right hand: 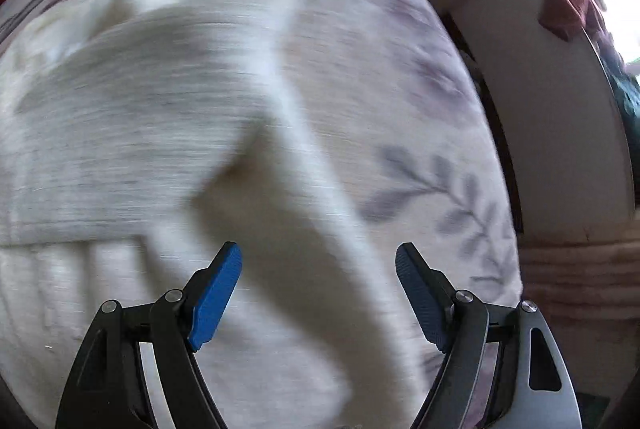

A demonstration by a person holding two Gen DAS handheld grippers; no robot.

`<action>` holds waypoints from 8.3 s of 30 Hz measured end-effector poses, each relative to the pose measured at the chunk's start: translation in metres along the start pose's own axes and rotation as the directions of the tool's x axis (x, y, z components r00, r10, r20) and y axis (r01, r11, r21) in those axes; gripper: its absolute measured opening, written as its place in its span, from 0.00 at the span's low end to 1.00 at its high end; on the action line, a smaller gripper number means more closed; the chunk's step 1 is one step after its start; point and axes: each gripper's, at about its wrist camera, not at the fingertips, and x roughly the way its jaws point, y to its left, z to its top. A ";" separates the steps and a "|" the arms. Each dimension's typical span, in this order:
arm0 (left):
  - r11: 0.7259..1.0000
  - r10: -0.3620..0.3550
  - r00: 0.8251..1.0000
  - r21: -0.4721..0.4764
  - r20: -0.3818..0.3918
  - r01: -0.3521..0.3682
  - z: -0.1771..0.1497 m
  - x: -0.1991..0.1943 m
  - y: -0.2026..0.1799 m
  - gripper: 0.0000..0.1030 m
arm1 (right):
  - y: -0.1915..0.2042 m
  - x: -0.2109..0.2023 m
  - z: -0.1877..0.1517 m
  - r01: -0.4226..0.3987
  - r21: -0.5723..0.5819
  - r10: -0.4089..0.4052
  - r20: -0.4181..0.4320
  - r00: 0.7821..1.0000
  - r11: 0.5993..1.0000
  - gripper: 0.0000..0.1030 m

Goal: Fold large clothes

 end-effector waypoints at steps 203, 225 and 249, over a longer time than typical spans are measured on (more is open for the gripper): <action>0.946 0.296 0.939 -0.080 -0.174 -0.313 0.009 0.078 0.191 0.99 | 0.093 -0.040 0.157 -0.695 0.127 0.701 -0.241 0.671 0.708 0.60; 0.917 0.390 0.876 0.033 -0.283 -0.398 -0.139 -0.010 0.050 0.99 | -0.073 0.128 0.085 -0.628 0.423 0.751 -0.258 0.608 0.654 0.35; 0.993 0.104 0.909 0.087 -0.404 -0.075 -0.207 -0.038 -0.170 0.99 | -0.164 0.081 0.019 -0.657 -0.065 0.574 -0.427 0.698 0.751 0.65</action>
